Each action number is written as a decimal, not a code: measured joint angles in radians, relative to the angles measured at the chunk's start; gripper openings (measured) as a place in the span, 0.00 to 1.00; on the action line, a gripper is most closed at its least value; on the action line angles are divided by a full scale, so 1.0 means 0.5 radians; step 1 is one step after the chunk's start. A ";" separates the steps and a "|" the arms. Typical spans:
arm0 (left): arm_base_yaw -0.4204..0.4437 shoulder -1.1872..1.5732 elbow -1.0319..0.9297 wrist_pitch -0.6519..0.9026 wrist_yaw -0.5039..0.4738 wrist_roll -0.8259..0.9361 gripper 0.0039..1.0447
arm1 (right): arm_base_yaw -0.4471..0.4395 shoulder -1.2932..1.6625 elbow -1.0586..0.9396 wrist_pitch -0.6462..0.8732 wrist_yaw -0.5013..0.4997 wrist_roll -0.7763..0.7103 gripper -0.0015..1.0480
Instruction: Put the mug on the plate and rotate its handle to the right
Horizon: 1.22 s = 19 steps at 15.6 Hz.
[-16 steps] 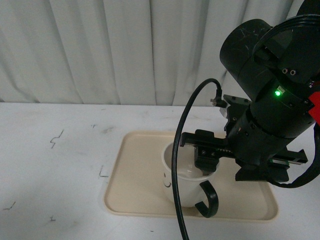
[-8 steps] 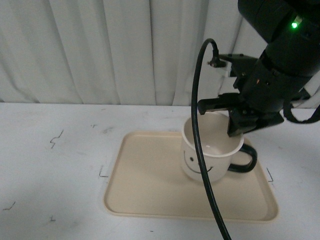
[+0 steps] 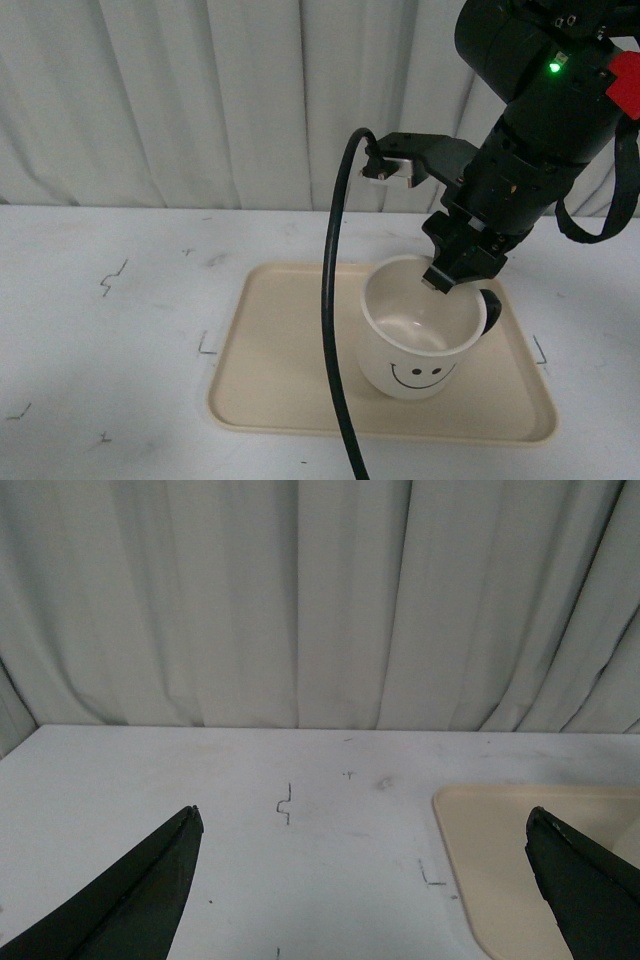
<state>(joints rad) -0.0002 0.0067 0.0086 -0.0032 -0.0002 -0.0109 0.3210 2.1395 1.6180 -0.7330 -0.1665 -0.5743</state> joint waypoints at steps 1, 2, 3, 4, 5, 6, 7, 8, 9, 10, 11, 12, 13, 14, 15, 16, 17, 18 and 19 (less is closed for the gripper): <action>0.000 0.000 0.000 0.000 0.000 0.000 0.94 | 0.002 0.028 0.025 -0.031 -0.007 0.015 0.03; 0.000 0.000 0.000 -0.001 0.000 0.000 0.94 | 0.013 0.060 0.035 -0.063 -0.005 0.040 0.03; 0.000 0.000 0.000 -0.001 0.000 0.000 0.94 | 0.012 0.086 0.040 -0.076 0.005 0.066 0.03; 0.000 0.000 0.000 0.000 0.001 0.001 0.94 | 0.013 0.108 0.054 -0.100 0.002 0.101 0.03; 0.000 0.000 0.000 -0.001 0.000 0.000 0.94 | 0.014 0.118 0.074 -0.112 0.010 0.130 0.03; 0.000 0.000 0.000 -0.001 0.000 0.000 0.94 | 0.014 0.124 0.095 -0.123 0.011 0.148 0.03; 0.000 0.000 0.000 -0.001 0.001 0.000 0.94 | 0.014 0.142 0.134 -0.127 0.019 0.188 0.03; 0.000 0.000 0.000 -0.001 0.000 0.000 0.94 | 0.015 0.164 0.156 -0.160 0.023 0.228 0.03; 0.000 0.000 0.000 0.000 0.000 0.000 0.94 | 0.019 0.192 0.158 -0.155 0.046 0.253 0.03; 0.000 0.000 0.000 -0.001 0.000 0.000 0.94 | 0.026 0.200 0.158 -0.159 0.042 0.267 0.03; 0.000 0.000 0.000 -0.001 0.000 0.000 0.94 | 0.027 0.200 0.163 -0.151 0.045 0.271 0.03; 0.000 0.000 0.000 0.000 0.000 0.000 0.94 | 0.027 0.200 0.163 -0.146 0.049 0.272 0.06; 0.000 0.000 0.000 0.000 0.000 0.000 0.94 | 0.027 0.200 0.164 -0.129 0.053 0.275 0.20; 0.000 0.000 0.000 -0.001 0.000 0.000 0.94 | 0.027 0.200 0.178 -0.159 0.021 0.274 0.30; 0.000 0.000 0.000 -0.001 0.000 0.000 0.94 | 0.024 0.199 0.197 -0.165 0.001 0.277 0.40; 0.000 0.000 0.000 0.000 0.000 0.000 0.94 | 0.011 0.195 0.237 -0.180 -0.035 0.285 0.49; 0.000 0.000 0.000 -0.001 0.000 0.000 0.94 | -0.007 0.163 0.275 -0.113 -0.159 0.336 0.59; 0.000 0.000 0.000 -0.001 0.000 0.000 0.94 | -0.030 0.081 0.304 -0.098 -0.285 0.369 0.70; 0.000 0.000 0.000 -0.001 0.000 0.000 0.94 | -0.043 -0.043 0.342 -0.090 -0.332 0.388 0.82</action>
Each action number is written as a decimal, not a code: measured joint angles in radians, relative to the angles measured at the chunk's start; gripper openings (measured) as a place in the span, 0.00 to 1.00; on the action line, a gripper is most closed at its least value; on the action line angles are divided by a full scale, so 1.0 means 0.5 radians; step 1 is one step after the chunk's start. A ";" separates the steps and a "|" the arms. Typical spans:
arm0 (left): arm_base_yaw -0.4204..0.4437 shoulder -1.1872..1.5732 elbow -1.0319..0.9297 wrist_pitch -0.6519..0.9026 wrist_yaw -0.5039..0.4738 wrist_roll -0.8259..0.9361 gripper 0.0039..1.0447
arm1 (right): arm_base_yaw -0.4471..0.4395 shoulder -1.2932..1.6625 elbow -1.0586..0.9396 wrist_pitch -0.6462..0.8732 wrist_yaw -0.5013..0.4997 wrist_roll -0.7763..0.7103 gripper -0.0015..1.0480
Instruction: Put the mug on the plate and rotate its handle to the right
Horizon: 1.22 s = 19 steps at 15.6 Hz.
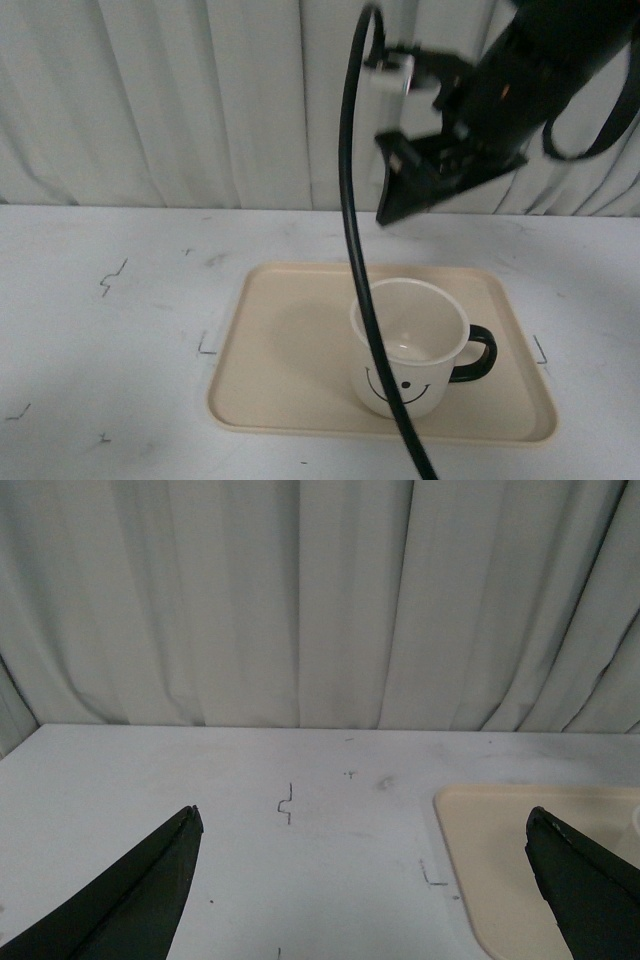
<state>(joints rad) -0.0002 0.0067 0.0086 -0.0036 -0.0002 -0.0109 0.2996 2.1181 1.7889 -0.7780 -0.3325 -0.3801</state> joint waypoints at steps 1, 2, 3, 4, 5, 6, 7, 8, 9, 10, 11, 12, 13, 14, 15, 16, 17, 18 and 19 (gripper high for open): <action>0.000 0.000 0.000 0.001 0.000 0.000 0.94 | 0.020 -0.178 -0.237 0.685 0.258 0.108 0.81; 0.000 0.000 0.000 0.001 0.001 0.000 0.94 | 0.021 -0.460 -0.791 1.658 0.784 0.364 0.67; 0.000 0.000 0.000 -0.002 -0.002 0.001 0.94 | -0.005 -0.620 -1.212 2.216 1.044 0.519 0.56; 0.000 0.000 0.000 0.001 -0.004 0.000 0.94 | -0.074 -0.719 -1.566 2.683 1.130 0.612 0.46; 0.000 0.000 0.000 0.000 -0.002 0.001 0.94 | -0.121 -0.773 -1.772 2.934 1.129 0.653 0.39; 0.000 0.000 0.000 -0.001 0.000 0.000 0.94 | -0.195 -0.881 -2.074 3.263 1.121 0.693 0.27; 0.000 0.000 0.000 0.000 0.000 0.000 0.94 | -0.232 -1.003 -2.274 3.453 1.089 0.712 0.16; 0.000 0.000 0.000 0.000 0.000 0.001 0.94 | -0.237 -1.103 -2.387 3.539 1.054 0.719 0.08; 0.000 0.000 0.000 0.001 0.000 0.001 0.94 | -0.250 -1.214 -2.502 3.581 1.009 0.720 0.02; 0.000 0.000 0.000 0.000 -0.001 0.000 0.94 | -0.256 -1.283 -2.594 3.603 0.978 0.729 0.02; 0.000 0.000 0.000 0.000 -0.001 0.000 0.94 | -0.299 -1.355 -2.726 3.603 0.950 0.729 0.02; 0.000 0.000 0.000 0.000 0.000 0.000 0.94 | -0.333 -1.408 -2.828 3.600 0.937 0.730 0.02; 0.000 0.000 0.000 0.000 0.000 0.001 0.94 | -0.378 -1.530 -2.953 3.593 0.922 0.731 0.02; 0.000 0.000 0.000 0.000 0.000 0.000 0.94 | -0.395 -1.649 -3.029 3.592 0.883 0.731 0.02; 0.000 0.000 0.000 0.000 0.000 0.001 0.94 | -0.401 -1.736 -3.086 3.575 0.855 0.731 0.02; 0.000 0.000 0.000 0.000 -0.001 0.000 0.94 | -0.424 -1.831 -3.167 3.535 0.823 0.731 0.02; 0.000 0.000 0.000 0.000 0.000 0.000 0.94 | -0.449 -1.908 -3.226 3.492 0.820 0.731 0.02; 0.000 0.000 0.000 0.000 0.000 0.001 0.94 | -0.463 -1.960 -3.274 3.515 0.814 0.731 0.02; 0.000 0.000 0.000 0.000 0.000 0.001 0.94 | -0.514 -1.954 -3.323 3.636 0.754 0.731 0.02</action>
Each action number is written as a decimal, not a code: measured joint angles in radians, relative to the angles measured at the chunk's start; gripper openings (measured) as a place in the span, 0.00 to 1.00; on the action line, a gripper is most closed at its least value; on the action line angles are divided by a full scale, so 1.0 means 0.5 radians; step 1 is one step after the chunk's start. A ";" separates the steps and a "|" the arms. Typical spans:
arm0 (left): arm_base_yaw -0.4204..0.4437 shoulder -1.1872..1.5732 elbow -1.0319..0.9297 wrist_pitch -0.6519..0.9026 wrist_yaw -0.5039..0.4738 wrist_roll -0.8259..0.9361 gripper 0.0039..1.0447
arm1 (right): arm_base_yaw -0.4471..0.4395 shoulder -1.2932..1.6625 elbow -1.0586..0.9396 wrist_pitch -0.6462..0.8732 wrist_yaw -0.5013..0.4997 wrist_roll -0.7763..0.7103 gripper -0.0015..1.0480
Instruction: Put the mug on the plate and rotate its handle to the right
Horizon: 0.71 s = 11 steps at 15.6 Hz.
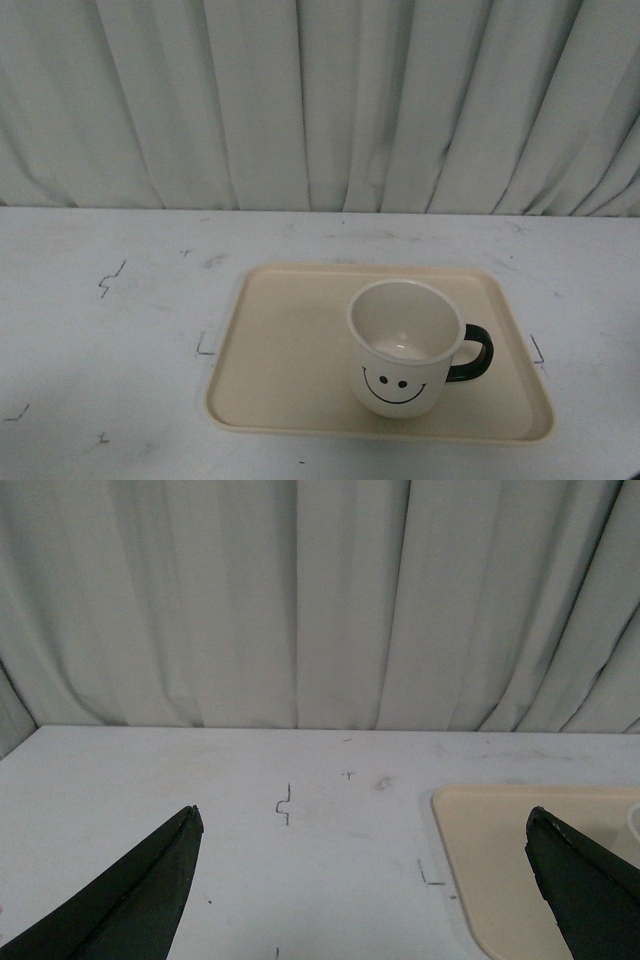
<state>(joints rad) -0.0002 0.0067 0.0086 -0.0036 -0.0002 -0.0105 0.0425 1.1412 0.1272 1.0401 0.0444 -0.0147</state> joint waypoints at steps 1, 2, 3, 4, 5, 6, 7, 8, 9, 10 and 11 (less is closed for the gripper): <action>0.000 0.000 0.000 0.000 -0.001 0.000 0.94 | -0.085 -0.268 -0.131 -0.233 -0.085 0.002 0.02; 0.000 0.000 0.000 0.000 -0.001 -0.001 0.94 | -0.085 -0.587 -0.187 -0.484 -0.084 0.002 0.02; 0.000 0.000 0.000 0.000 -0.001 0.000 0.94 | -0.085 -0.917 -0.227 -0.754 -0.084 0.002 0.02; 0.000 0.000 0.000 0.000 -0.001 -0.001 0.94 | -0.085 -1.131 -0.231 -0.951 -0.084 0.002 0.02; 0.000 0.000 0.000 0.000 -0.001 0.000 0.94 | -0.085 -1.178 -0.231 -0.994 -0.084 0.002 0.02; 0.000 0.000 0.000 0.000 -0.001 -0.001 0.94 | -0.085 -1.254 -0.231 -1.061 -0.084 0.002 0.02; 0.000 0.000 0.000 0.000 -0.001 0.000 0.94 | -0.085 -1.278 -0.231 -1.086 -0.084 0.002 0.02; 0.000 0.000 0.000 0.000 -0.001 0.000 0.94 | -0.085 -1.312 -0.231 -1.117 -0.084 0.002 0.02; 0.000 0.000 0.000 0.000 -0.001 -0.001 0.94 | -0.085 -1.334 -0.231 -1.137 -0.084 0.002 0.02; 0.000 0.000 0.000 0.000 -0.001 0.000 0.94 | -0.085 -1.344 -0.231 -1.148 -0.084 0.002 0.02; 0.000 0.000 0.000 0.000 -0.001 -0.001 0.94 | -0.085 -1.378 -0.231 -1.183 -0.084 0.002 0.02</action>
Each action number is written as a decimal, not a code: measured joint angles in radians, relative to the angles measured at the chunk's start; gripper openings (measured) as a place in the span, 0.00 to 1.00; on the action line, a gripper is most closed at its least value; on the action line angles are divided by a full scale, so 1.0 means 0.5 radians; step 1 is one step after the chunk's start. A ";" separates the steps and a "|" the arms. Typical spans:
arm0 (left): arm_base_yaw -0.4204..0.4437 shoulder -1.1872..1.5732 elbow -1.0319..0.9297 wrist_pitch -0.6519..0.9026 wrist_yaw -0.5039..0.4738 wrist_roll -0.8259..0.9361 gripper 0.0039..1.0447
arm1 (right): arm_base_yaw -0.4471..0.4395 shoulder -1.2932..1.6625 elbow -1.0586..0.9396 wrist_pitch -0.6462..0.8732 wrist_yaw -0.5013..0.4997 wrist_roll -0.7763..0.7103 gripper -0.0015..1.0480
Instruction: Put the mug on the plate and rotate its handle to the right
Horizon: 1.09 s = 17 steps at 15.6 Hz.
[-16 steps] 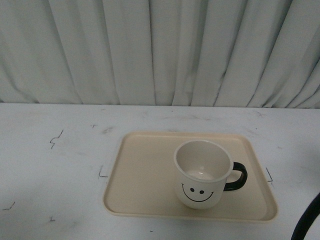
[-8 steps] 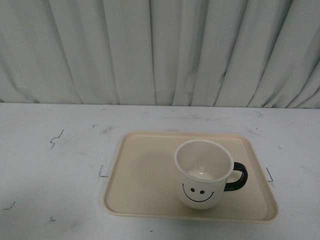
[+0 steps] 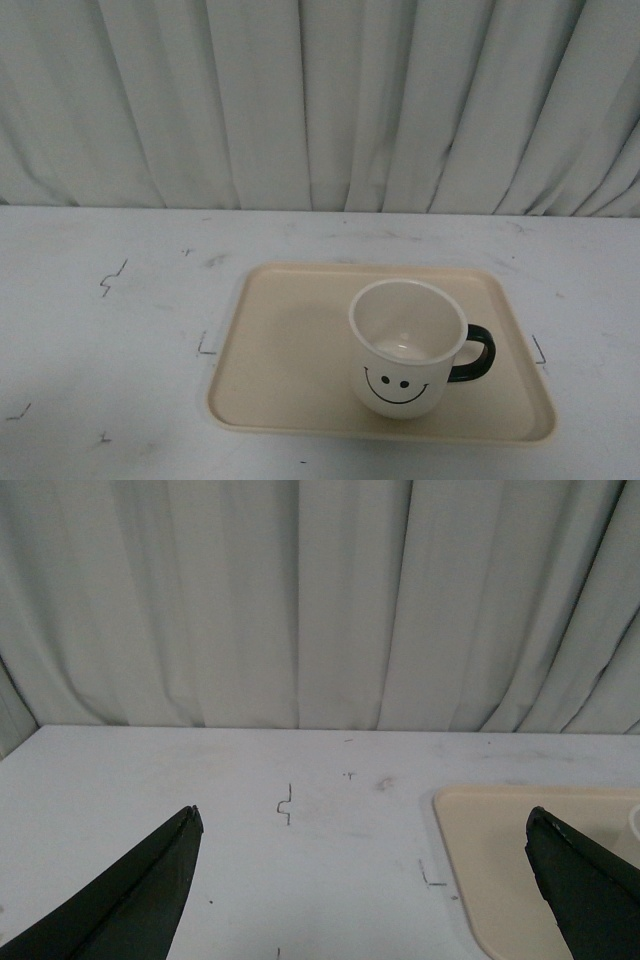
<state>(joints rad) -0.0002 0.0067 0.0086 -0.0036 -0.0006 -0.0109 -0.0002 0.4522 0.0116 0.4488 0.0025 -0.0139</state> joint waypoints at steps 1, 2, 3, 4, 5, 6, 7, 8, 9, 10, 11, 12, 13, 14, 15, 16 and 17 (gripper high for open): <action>0.000 0.000 0.000 0.000 0.000 0.000 0.94 | 0.000 -0.022 0.000 -0.021 0.000 0.000 0.02; 0.000 0.000 0.000 0.000 0.000 0.000 0.94 | 0.000 -0.042 0.000 -0.040 0.000 0.000 0.02; 0.000 0.000 0.000 0.000 0.000 0.001 0.94 | 0.000 -0.063 0.000 -0.058 0.000 0.000 0.02; 0.000 0.000 0.000 0.000 0.000 0.000 0.94 | 0.000 -0.073 0.000 -0.067 0.000 0.000 0.02; 0.000 0.000 0.000 0.000 0.000 0.000 0.94 | 0.000 -0.093 0.000 -0.086 0.000 0.000 0.02; 0.000 0.000 0.000 0.000 0.000 0.000 0.94 | 0.000 -0.133 0.000 -0.127 0.000 0.000 0.02; 0.000 0.000 0.000 0.000 0.000 0.000 0.94 | 0.000 -0.204 0.000 -0.191 0.000 0.000 0.02; 0.000 0.000 0.000 0.000 0.000 0.001 0.94 | 0.000 -0.260 0.000 -0.253 0.000 0.000 0.02; 0.000 0.000 0.000 0.000 0.000 0.001 0.94 | 0.000 -0.306 0.000 -0.294 0.000 0.000 0.02; 0.000 0.000 0.000 0.000 0.000 0.000 0.94 | 0.000 -0.344 0.000 -0.333 0.000 -0.001 0.02; 0.000 0.000 0.000 0.000 0.000 0.000 0.94 | 0.000 -0.378 0.000 -0.363 0.000 0.000 0.02; 0.000 0.000 0.000 0.000 0.000 0.000 0.94 | 0.000 -0.414 0.000 -0.402 0.000 0.000 0.02; 0.000 0.000 0.000 0.000 0.000 0.000 0.94 | 0.000 -0.455 0.000 -0.445 0.000 0.000 0.02; 0.000 0.000 0.000 0.000 0.000 0.001 0.94 | 0.000 -0.482 0.000 -0.472 0.000 0.000 0.02; 0.000 0.000 0.000 0.000 0.000 0.000 0.94 | 0.000 -0.586 0.000 -0.595 0.000 0.000 0.02; 0.000 0.000 0.000 0.000 0.000 0.001 0.94 | 0.000 -0.773 0.000 -0.874 -0.005 0.000 0.02; 0.000 0.000 0.000 0.000 -0.003 0.000 0.94 | 0.000 -0.893 0.000 -0.894 -0.005 0.000 0.02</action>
<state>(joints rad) -0.0002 0.0067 0.0086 -0.0036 -0.0021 -0.0109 -0.0002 0.0055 0.0116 0.0017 0.0002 -0.0139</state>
